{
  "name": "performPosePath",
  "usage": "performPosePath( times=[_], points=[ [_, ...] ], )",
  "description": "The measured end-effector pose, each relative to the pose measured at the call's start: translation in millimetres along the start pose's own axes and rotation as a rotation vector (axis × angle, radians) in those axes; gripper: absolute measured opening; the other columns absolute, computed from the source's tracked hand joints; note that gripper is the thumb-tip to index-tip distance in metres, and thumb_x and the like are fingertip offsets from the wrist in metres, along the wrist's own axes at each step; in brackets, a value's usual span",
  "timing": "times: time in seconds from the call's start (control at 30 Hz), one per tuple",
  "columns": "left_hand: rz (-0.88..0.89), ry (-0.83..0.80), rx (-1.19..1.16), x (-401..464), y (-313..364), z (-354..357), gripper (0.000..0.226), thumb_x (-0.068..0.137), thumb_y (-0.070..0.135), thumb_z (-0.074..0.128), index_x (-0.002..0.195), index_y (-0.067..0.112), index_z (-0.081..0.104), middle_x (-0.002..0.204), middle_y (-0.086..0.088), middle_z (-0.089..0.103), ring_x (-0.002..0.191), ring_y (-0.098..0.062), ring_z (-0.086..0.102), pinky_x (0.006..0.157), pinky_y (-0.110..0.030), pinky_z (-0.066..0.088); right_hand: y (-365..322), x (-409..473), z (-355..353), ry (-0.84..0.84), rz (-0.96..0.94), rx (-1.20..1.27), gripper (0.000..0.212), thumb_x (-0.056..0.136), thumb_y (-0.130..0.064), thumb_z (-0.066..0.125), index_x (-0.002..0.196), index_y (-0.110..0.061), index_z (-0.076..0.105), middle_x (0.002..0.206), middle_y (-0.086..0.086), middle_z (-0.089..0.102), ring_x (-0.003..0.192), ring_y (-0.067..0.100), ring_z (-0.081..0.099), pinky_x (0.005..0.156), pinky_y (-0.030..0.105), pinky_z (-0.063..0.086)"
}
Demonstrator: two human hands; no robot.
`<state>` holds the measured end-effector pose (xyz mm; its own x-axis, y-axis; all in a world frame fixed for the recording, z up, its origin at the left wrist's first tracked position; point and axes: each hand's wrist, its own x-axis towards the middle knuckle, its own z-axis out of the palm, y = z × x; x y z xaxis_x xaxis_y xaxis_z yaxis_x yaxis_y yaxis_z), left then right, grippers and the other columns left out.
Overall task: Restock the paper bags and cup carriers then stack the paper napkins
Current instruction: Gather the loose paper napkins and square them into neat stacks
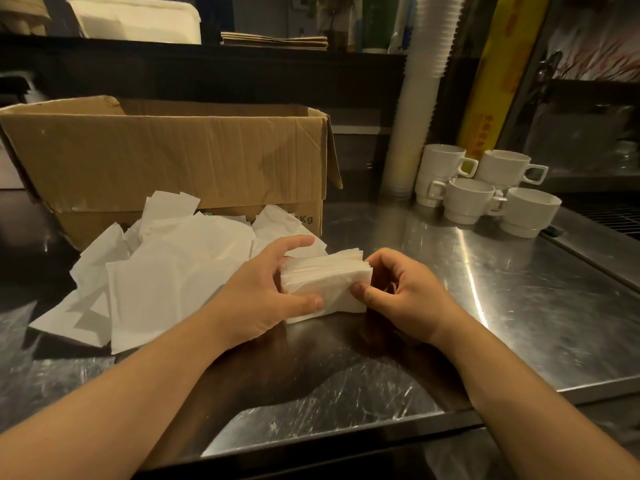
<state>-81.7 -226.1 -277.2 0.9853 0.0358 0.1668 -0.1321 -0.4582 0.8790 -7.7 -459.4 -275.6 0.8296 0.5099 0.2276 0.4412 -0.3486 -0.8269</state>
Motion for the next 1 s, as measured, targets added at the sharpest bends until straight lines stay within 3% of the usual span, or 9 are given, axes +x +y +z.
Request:
performPosePath(
  times=[0.17, 0.37, 0.53, 0.67, 0.83, 1.0],
  points=[
    [0.009, 0.009, 0.018, 0.1, 0.4, 0.6, 0.081, 0.079, 0.016, 0.089, 0.141, 0.048, 0.047, 0.127, 0.017, 0.057, 0.117, -0.018, 0.061, 0.097, -0.034, 0.060, 3.4, 1.6, 1.0, 0.021, 0.009, -0.019, 0.031, 0.086, -0.028, 0.080, 0.106, -0.030, 0.056, 0.104, -0.011, 0.068, 0.092, 0.011, 0.066, 0.078, 0.026, 0.061],
    [0.024, 0.013, 0.008, -0.8, 0.4, 0.8, 0.077, 0.083, 0.012, 0.086, 0.138, 0.052, 0.048, 0.125, 0.018, 0.060, 0.114, -0.018, 0.064, 0.097, -0.033, 0.060, 2.1, 3.0, 1.5, 0.019, 0.006, -0.041, 0.060, 0.084, -0.029, 0.082, 0.129, -0.036, 0.044, 0.114, -0.019, 0.055, 0.100, 0.005, 0.060, 0.076, 0.008, 0.052],
    [0.009, -0.011, -0.026, -0.5, -0.6, -1.8, 0.085, 0.078, 0.015, 0.090, 0.141, 0.051, 0.045, 0.124, 0.015, 0.061, 0.114, -0.019, 0.064, 0.096, -0.036, 0.061, 3.2, 3.2, -1.0, -0.074, 0.027, 0.011, 0.028, 0.088, -0.030, 0.078, 0.113, -0.031, 0.066, 0.104, -0.015, 0.072, 0.095, 0.006, 0.069, 0.077, 0.019, 0.058],
    [-0.052, -0.030, 0.055, 2.2, 4.6, -1.3, 0.086, 0.077, 0.028, 0.090, 0.143, 0.049, 0.040, 0.119, 0.024, 0.057, 0.109, -0.011, 0.063, 0.097, -0.026, 0.057, 5.7, 1.8, -1.6, -0.063, 0.024, 0.027, 0.028, 0.088, -0.028, 0.078, 0.113, -0.027, 0.066, 0.104, -0.011, 0.071, 0.094, 0.009, 0.069, 0.077, 0.023, 0.059],
    [-0.036, -0.096, 0.132, 2.0, 6.5, 1.6, 0.045, 0.084, 0.037, 0.082, 0.112, 0.054, 0.051, 0.109, 0.032, 0.062, 0.102, -0.001, 0.063, 0.086, -0.011, 0.051, 3.5, 1.7, -1.6, -0.042, 0.021, -0.031, 0.031, 0.090, -0.018, 0.073, 0.115, -0.028, 0.057, 0.104, -0.011, 0.065, 0.092, 0.010, 0.063, 0.070, 0.017, 0.053],
    [-0.008, -0.099, 0.141, 0.7, 6.2, 4.8, 0.035, 0.088, 0.037, 0.078, 0.106, 0.054, 0.054, 0.102, 0.033, 0.065, 0.098, 0.005, 0.063, 0.081, -0.008, 0.049, 2.5, 2.3, -0.8, -0.105, 0.036, -0.050, 0.038, 0.090, -0.024, 0.077, 0.120, -0.032, 0.055, 0.113, -0.012, 0.065, 0.104, 0.010, 0.064, 0.090, 0.029, 0.059]
  ],
)
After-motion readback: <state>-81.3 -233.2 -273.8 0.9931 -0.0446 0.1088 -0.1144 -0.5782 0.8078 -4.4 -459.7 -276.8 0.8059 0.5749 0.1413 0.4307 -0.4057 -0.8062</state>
